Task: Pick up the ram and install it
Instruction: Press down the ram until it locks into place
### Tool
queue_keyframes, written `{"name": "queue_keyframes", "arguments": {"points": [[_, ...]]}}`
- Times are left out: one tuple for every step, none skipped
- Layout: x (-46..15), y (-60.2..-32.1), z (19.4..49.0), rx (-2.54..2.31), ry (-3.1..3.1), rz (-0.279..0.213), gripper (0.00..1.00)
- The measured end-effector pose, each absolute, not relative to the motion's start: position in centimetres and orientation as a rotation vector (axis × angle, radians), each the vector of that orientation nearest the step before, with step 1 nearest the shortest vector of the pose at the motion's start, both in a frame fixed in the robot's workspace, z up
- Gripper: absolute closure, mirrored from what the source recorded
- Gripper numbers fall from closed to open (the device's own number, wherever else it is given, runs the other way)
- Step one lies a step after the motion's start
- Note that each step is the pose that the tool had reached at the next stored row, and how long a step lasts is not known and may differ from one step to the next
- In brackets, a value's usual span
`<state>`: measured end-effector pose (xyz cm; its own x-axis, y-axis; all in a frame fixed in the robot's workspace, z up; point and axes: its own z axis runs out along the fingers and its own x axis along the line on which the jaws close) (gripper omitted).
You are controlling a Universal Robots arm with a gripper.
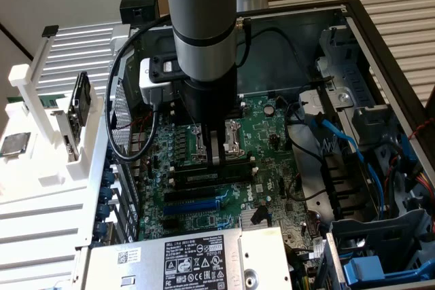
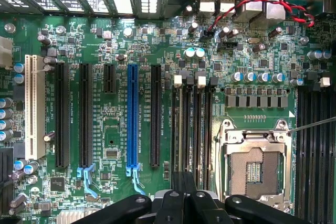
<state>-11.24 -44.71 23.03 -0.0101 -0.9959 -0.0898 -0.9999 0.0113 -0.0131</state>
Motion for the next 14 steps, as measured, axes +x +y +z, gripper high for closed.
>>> {"name": "queue_keyframes", "arguments": {"points": [[-11.25,-44.71,23.02,-2.157,2.180,0.083,0.90],[-11.25,-44.73,23.02,-2.157,2.181,0.083,0.90],[-11.25,-44.75,23.02,-2.157,2.181,0.083,0.90],[-11.25,-44.78,23.03,-2.157,2.181,0.083,0.90],[-11.25,-44.81,23.03,-2.157,2.180,0.083,0.90],[-11.25,-44.82,23.03,-2.157,2.181,0.083,0.90],[-11.25,-44.82,23.03,-2.157,2.181,0.083,0.90],[-11.25,-44.82,23.03,-2.157,2.181,0.083,0.90],[-11.25,-44.83,23.03,-2.157,2.181,0.083,0.90],[-11.25,-44.83,23.03,-2.157,2.181,0.083,0.90],[-11.25,-44.83,23.03,-2.157,2.181,0.083,0.90],[-11.25,-44.83,23.03,-2.157,2.181,0.083,0.90],[-11.24,-44.83,23.03,-2.157,2.181,0.083,0.90],[-11.25,-44.83,23.03,-2.157,2.181,0.083,0.90]]}}
